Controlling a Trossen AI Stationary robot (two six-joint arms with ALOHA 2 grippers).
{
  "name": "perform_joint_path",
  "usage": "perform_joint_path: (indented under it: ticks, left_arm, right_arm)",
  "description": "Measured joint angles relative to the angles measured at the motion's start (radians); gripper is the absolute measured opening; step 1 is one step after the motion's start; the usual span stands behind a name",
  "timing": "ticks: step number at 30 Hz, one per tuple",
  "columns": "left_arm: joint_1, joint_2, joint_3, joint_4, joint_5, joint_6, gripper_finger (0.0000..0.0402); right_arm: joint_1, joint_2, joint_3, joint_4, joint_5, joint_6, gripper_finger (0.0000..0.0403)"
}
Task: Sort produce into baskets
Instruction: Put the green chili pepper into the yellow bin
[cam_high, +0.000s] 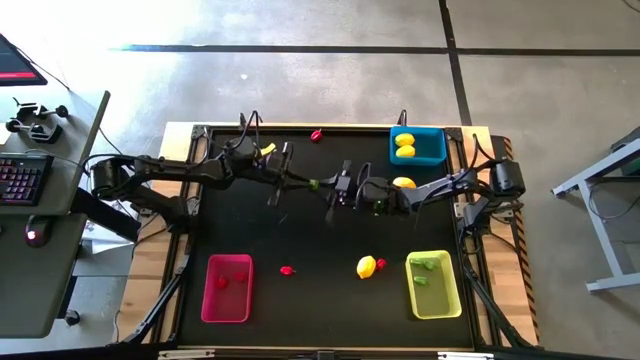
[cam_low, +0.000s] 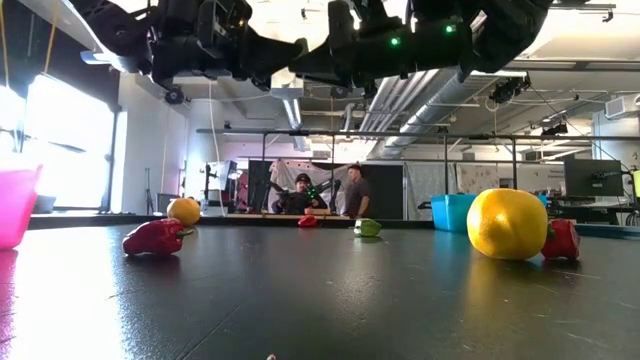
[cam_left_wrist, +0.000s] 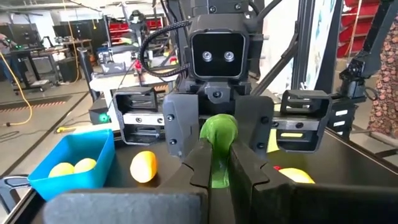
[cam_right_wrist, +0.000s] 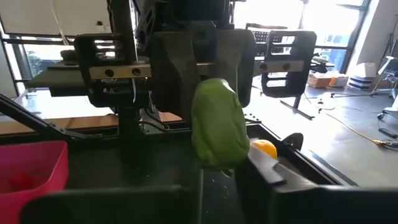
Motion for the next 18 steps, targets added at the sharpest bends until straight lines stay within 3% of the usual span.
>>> perform_joint_path:
  ticks: [5, 13, 18]
  left_arm:
    - [0.008, 0.000, 0.001, -0.007, 0.003, -0.023, 0.0034]
    - [0.014, -0.086, 0.001, -0.180, -0.012, 0.043, 0.0120]
    - [0.013, -0.171, -0.074, -0.191, -0.062, 0.051, 0.0145]
  right_arm:
    - [0.002, 0.000, 0.000, -0.003, 0.003, -0.016, 0.0011]
    - [0.006, -0.004, 0.000, -0.040, -0.007, -0.026, 0.0012]
    - [0.006, -0.005, 0.000, -0.063, -0.007, -0.026, 0.0011]
